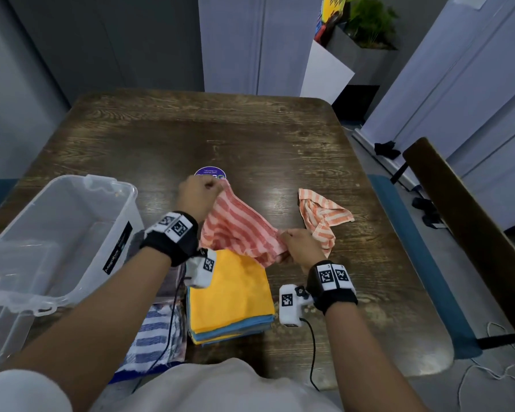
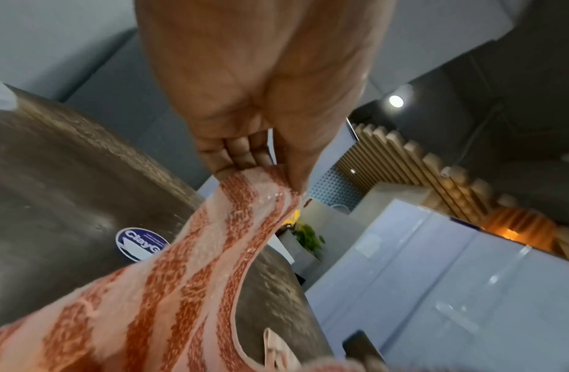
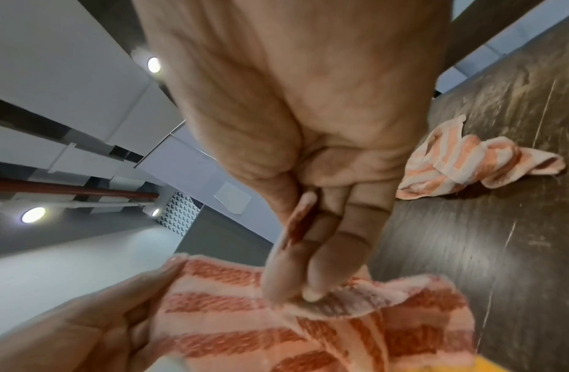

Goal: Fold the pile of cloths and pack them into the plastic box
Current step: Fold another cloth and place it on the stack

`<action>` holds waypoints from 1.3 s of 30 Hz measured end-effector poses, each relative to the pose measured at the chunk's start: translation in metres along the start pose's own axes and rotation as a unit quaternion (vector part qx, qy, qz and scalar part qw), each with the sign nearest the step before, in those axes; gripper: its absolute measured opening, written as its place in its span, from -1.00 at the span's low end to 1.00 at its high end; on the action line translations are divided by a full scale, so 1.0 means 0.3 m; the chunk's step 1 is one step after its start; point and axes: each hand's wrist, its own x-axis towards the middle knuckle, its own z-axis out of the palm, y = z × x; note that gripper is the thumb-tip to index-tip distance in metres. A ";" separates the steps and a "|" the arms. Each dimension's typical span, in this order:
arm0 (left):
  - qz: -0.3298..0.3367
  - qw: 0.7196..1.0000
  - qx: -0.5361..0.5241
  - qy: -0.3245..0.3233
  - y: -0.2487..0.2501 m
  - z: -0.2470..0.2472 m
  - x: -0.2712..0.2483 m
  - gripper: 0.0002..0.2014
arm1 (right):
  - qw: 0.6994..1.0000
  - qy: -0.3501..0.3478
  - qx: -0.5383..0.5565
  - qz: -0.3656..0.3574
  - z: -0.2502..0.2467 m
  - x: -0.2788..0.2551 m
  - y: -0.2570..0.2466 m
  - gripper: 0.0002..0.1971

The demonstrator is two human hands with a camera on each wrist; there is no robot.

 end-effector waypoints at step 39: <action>0.318 0.935 0.120 -0.105 0.039 0.202 -0.245 -0.75 | 0.955 -0.040 0.290 0.042 0.021 -0.050 -0.106 -0.66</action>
